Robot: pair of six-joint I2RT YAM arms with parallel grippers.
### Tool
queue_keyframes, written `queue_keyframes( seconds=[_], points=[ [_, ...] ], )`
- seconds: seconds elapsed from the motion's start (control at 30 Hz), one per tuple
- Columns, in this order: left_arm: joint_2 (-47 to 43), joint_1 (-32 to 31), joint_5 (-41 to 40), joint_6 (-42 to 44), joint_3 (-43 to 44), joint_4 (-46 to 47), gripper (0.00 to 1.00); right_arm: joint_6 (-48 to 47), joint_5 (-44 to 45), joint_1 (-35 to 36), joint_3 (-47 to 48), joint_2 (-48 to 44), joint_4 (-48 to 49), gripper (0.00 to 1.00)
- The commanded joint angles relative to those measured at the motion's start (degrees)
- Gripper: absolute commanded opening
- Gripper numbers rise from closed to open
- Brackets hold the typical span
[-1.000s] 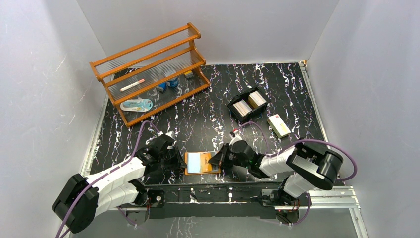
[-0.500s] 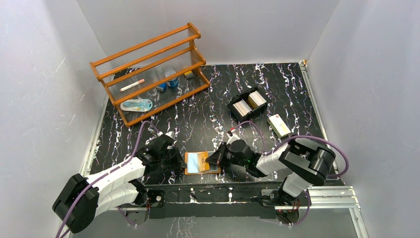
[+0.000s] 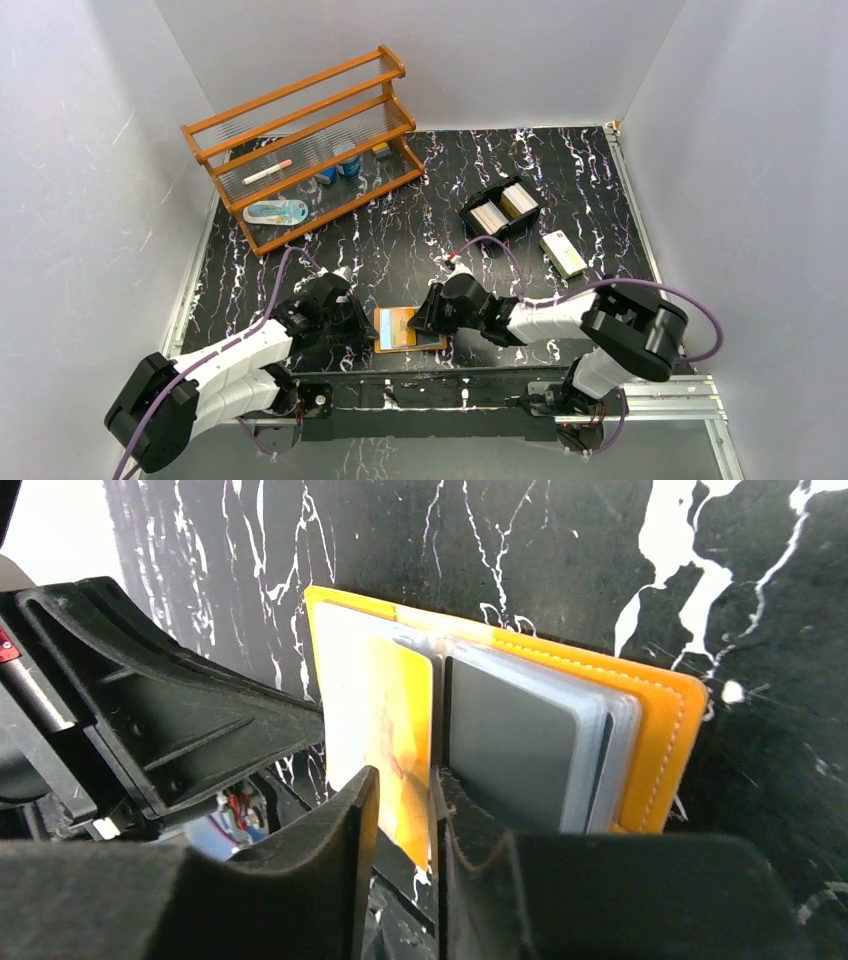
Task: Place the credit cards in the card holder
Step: Insert the credit card into the card holder.
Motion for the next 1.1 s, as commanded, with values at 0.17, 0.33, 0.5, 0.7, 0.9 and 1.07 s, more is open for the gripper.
queue_keyframes(
  seconds=[0.17,0.33,0.5,0.7,0.9,1.07],
  points=[
    [-1.0,0.1,2.5,-1.6,-2.1,-0.7,0.02,-8.2,4.2,0.4,6.8,-7.3,-21.0,0.39],
    [-1.0,0.1,2.7,-1.9,-2.6,0.0,0.03,-8.8,1.6,0.7,9.8,-2.5,-18.1,0.41],
    [-1.0,0.1,3.0,-1.9,-2.9,0.6,0.03,-9.1,-0.1,2.3,12.8,2.6,-16.9,0.41],
    [-0.3,0.1,2.9,-1.9,-2.7,1.0,0.03,-9.4,-0.8,3.6,15.2,3.9,-16.9,0.41],
    [-0.2,0.1,2.8,-1.7,-1.9,0.6,0.05,-9.6,1.3,3.6,14.1,0.2,-19.0,0.42],
    [-0.3,0.1,2.4,-1.7,-1.1,0.1,0.06,-9.1,4.5,3.7,15.1,0.0,-23.0,0.46]
  ],
)
